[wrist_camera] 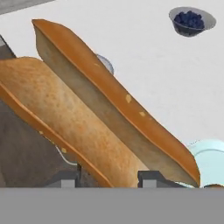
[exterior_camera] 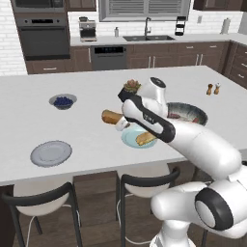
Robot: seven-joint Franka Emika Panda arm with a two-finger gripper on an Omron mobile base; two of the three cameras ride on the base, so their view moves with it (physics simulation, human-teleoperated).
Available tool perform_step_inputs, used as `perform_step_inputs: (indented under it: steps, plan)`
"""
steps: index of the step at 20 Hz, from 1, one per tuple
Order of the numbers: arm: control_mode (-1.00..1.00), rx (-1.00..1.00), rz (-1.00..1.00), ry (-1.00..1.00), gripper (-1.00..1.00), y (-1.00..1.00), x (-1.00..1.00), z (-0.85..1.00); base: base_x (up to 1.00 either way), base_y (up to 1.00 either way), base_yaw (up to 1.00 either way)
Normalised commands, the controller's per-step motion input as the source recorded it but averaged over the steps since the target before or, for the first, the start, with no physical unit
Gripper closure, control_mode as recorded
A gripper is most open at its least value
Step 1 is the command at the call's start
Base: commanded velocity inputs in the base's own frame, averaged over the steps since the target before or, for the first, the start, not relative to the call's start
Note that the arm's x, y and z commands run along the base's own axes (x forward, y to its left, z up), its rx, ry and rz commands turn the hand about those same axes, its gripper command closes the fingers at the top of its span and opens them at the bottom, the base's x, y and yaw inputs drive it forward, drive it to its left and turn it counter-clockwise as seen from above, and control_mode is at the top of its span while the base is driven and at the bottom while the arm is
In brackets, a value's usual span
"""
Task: Place one bun and one sausage from the bowl on each plate.
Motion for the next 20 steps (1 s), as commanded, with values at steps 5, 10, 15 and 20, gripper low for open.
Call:
perform_step_inputs:
  steps: [5,10,15,20]
  plan:
    - [-1.00,-0.03,0.36,0.08,1.00,1.00,0.01,-0.40,0.00,0.00,0.00]
    - [-1.00,-0.07,0.22,0.01,1.00,1.00,0.47,-0.50,0.00,0.00,0.00]
    - [-1.00,-0.15,0.03,0.03,1.00,0.91,0.76,-0.37,0.00,0.00,0.00]
    - [-1.00,-0.11,0.01,0.03,1.00,0.48,0.18,-0.24,0.00,0.00,0.00]
